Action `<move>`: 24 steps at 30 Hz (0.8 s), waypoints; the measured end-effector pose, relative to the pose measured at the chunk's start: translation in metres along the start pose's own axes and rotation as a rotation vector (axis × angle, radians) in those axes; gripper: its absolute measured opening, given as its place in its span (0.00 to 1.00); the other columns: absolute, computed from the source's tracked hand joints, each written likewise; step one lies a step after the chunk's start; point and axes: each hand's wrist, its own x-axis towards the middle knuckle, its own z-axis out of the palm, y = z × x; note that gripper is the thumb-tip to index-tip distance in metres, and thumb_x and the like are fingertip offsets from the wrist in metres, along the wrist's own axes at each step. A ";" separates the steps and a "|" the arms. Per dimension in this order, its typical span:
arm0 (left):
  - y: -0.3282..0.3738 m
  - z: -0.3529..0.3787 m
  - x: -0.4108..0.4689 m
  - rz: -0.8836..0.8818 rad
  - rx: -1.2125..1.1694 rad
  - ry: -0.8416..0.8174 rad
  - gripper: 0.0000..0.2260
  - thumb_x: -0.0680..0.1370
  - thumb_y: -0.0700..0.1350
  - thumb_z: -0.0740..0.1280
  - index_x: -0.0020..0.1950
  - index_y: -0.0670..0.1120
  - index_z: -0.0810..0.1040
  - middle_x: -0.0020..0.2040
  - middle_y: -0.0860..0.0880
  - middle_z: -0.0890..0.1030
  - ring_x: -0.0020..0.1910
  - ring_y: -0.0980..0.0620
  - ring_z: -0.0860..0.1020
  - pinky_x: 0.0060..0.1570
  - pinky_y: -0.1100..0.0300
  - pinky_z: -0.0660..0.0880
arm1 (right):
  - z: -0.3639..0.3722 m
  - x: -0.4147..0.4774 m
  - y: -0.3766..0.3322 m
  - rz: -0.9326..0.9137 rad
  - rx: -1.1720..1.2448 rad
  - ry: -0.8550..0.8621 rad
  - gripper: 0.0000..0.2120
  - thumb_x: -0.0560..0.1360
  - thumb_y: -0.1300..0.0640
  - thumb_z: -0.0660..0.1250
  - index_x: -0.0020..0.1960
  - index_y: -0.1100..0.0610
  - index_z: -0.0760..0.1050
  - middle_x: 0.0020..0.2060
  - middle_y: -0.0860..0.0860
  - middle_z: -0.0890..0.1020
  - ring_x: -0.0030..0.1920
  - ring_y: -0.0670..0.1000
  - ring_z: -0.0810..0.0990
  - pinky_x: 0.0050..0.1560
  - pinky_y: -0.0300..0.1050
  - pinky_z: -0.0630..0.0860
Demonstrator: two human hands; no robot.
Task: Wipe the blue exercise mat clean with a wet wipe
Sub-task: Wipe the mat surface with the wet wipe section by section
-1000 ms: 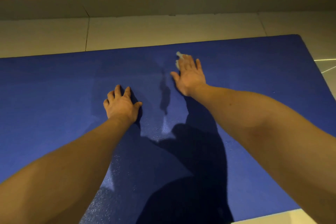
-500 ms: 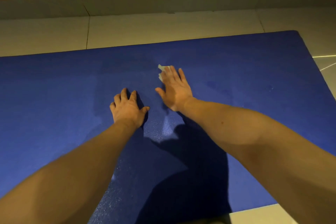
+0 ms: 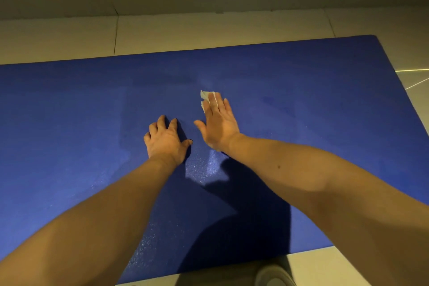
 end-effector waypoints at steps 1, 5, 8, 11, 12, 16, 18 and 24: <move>0.001 0.000 -0.002 0.002 0.000 -0.004 0.36 0.77 0.63 0.67 0.79 0.51 0.59 0.80 0.46 0.54 0.77 0.41 0.54 0.74 0.43 0.57 | -0.001 -0.001 0.007 -0.051 -0.003 0.011 0.34 0.85 0.40 0.51 0.83 0.57 0.48 0.83 0.51 0.43 0.82 0.54 0.38 0.81 0.56 0.39; -0.001 0.002 -0.010 0.006 0.000 -0.012 0.36 0.77 0.63 0.68 0.79 0.52 0.60 0.80 0.46 0.55 0.77 0.41 0.55 0.74 0.43 0.58 | -0.013 -0.005 0.062 0.104 -0.063 0.093 0.34 0.83 0.38 0.50 0.81 0.58 0.56 0.82 0.50 0.49 0.82 0.55 0.44 0.81 0.58 0.40; -0.005 0.004 -0.016 0.002 0.009 -0.010 0.35 0.77 0.63 0.68 0.79 0.52 0.60 0.80 0.47 0.55 0.76 0.41 0.56 0.73 0.44 0.58 | -0.018 -0.010 0.080 0.315 -0.200 -0.034 0.40 0.83 0.35 0.40 0.82 0.64 0.43 0.82 0.60 0.43 0.81 0.62 0.37 0.80 0.60 0.37; -0.008 0.006 -0.020 -0.004 0.009 -0.015 0.36 0.76 0.63 0.68 0.79 0.52 0.60 0.80 0.47 0.55 0.76 0.42 0.56 0.74 0.44 0.58 | -0.019 -0.011 0.052 0.344 -0.073 -0.057 0.40 0.83 0.36 0.40 0.82 0.65 0.40 0.81 0.64 0.41 0.81 0.64 0.36 0.80 0.61 0.37; -0.009 0.006 -0.021 -0.005 0.007 -0.016 0.36 0.76 0.63 0.68 0.79 0.52 0.60 0.80 0.47 0.55 0.76 0.42 0.56 0.74 0.44 0.58 | -0.016 -0.013 0.039 0.301 -0.042 -0.060 0.39 0.84 0.36 0.41 0.82 0.64 0.39 0.81 0.63 0.40 0.80 0.64 0.35 0.80 0.61 0.37; -0.009 0.007 -0.025 -0.008 0.004 -0.017 0.36 0.76 0.63 0.69 0.79 0.52 0.59 0.80 0.46 0.54 0.76 0.41 0.55 0.73 0.44 0.58 | 0.007 -0.037 -0.005 0.081 -0.035 -0.102 0.37 0.84 0.36 0.45 0.83 0.56 0.39 0.82 0.56 0.37 0.79 0.64 0.30 0.79 0.63 0.35; -0.008 0.008 -0.028 -0.006 0.007 -0.017 0.36 0.76 0.63 0.68 0.79 0.52 0.59 0.80 0.46 0.54 0.76 0.41 0.55 0.73 0.44 0.58 | 0.011 -0.044 -0.008 0.006 -0.141 -0.109 0.35 0.84 0.36 0.44 0.83 0.54 0.39 0.82 0.53 0.37 0.80 0.63 0.31 0.79 0.65 0.36; -0.011 0.012 -0.043 0.006 0.007 -0.032 0.36 0.76 0.62 0.69 0.79 0.52 0.60 0.80 0.46 0.55 0.76 0.41 0.56 0.72 0.43 0.59 | -0.008 -0.048 0.054 0.116 -0.097 -0.026 0.35 0.84 0.37 0.44 0.83 0.56 0.44 0.82 0.47 0.40 0.82 0.55 0.37 0.80 0.58 0.36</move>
